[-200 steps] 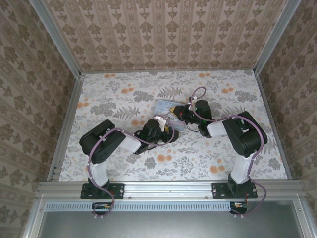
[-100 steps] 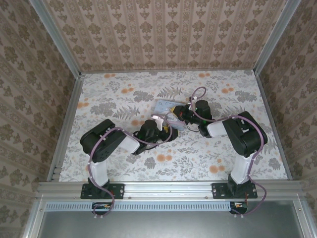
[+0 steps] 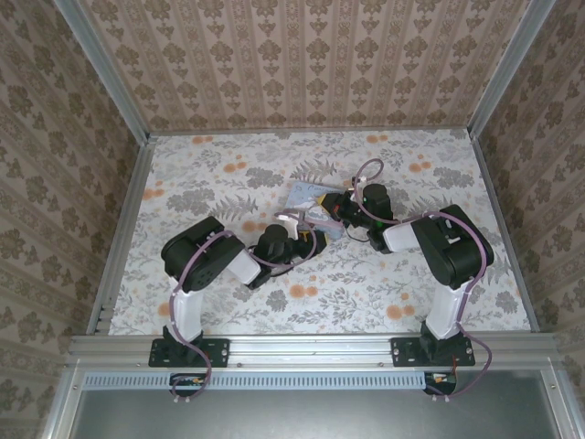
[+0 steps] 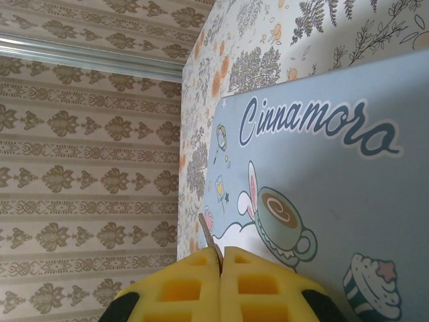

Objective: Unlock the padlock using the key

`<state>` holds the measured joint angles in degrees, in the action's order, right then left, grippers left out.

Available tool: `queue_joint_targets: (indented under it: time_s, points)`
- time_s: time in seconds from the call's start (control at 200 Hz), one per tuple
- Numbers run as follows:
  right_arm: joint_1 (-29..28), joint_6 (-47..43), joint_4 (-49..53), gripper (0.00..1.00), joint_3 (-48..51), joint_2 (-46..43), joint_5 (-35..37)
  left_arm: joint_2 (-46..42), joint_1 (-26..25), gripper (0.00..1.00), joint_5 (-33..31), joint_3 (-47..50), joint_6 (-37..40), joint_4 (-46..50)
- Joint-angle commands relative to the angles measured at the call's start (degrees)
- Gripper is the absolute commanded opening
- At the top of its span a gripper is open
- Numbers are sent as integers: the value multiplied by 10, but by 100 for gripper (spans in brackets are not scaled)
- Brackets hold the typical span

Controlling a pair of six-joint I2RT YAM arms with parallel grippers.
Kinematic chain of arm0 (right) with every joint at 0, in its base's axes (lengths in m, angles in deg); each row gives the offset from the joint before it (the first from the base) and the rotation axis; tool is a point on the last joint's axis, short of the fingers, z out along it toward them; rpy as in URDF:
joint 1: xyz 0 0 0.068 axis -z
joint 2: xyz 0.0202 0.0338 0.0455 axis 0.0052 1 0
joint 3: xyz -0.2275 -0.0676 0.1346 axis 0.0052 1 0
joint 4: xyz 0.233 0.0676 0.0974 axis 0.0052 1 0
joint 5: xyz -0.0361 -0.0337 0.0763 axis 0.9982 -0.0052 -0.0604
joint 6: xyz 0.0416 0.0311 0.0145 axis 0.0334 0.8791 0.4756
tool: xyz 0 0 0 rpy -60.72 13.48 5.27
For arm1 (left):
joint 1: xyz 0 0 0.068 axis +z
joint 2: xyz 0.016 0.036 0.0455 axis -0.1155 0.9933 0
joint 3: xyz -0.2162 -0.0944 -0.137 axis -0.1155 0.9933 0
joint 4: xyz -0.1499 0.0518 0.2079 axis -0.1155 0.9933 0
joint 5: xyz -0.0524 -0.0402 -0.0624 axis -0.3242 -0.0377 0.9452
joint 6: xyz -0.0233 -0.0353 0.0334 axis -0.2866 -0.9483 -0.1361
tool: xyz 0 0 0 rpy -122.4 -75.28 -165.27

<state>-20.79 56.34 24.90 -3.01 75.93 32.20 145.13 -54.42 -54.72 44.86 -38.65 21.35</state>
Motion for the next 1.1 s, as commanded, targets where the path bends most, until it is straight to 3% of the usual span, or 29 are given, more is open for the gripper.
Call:
queue_joint_targets:
  time_s: [0.0, 0.115, 0.49, 1.095]
  points:
    - [-9, 6, 5, 0, 12, 18, -9, 18, -10, 55, 21, 13, -30, -36]
    - [-9, 8, 1, 0, 13, 19, -9, 3, -14, 59, 18, 23, -38, -48]
    - [-9, 6, 0, 0, 15, 20, -10, -21, -34, 58, -2, 33, -36, -45]
    - [-6, 10, -14, 0, 19, 31, -12, 35, 12, 61, -2, 23, -63, -60]
